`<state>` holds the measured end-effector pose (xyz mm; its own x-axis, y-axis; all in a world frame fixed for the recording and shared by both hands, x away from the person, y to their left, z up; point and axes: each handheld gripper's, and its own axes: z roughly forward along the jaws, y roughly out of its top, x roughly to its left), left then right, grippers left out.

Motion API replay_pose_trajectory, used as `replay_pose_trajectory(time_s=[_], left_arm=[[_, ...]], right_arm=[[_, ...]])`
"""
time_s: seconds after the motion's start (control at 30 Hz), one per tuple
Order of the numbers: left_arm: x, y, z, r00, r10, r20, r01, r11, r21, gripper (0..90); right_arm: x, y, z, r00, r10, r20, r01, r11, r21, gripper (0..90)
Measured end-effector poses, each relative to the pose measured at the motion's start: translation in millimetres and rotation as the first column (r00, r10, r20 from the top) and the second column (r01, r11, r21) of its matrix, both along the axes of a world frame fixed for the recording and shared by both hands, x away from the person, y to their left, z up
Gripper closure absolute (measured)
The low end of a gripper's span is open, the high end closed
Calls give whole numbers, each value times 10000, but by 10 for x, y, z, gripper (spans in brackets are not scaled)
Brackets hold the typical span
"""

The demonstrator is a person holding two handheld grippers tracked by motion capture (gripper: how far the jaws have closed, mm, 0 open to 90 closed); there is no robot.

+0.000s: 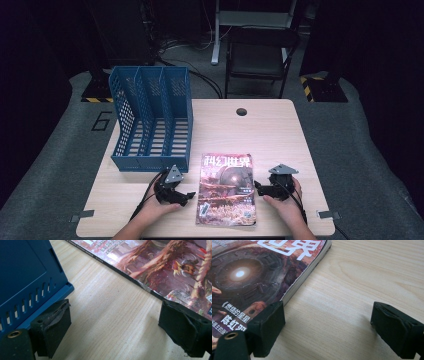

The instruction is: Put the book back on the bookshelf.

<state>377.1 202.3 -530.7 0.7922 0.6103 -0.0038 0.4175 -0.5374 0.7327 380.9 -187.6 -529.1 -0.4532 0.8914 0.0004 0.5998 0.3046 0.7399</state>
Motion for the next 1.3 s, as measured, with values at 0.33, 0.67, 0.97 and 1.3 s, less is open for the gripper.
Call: replay_pose_trajectory(time_s=[0.33, 0.67, 0.97, 1.3], left_arm=[[1, -1, 0, 10000, 7, -4, -7, 10000, -3, 107], [-4, 5, 0, 10000, -45, 30, 44, 10000, 17, 114], [5, -13, 1, 10000, 16, 63, -17, 10000, 32, 114], [6, -14, 5, 10000, 16, 29, -16, 10000, 67, 114]], right_arm=[[3, 4, -2, 10000, -43, 20, 42, 10000, 90, 119], [-1, 22, 2, 9997, -247, -25, 247, 9997, 44, 137], [-9, -1, 44, 9999, -43, -132, 42, 10000, -74, 230], [-59, 84, 185, 9986, 38, -536, -7, 9984, 573, 348]])
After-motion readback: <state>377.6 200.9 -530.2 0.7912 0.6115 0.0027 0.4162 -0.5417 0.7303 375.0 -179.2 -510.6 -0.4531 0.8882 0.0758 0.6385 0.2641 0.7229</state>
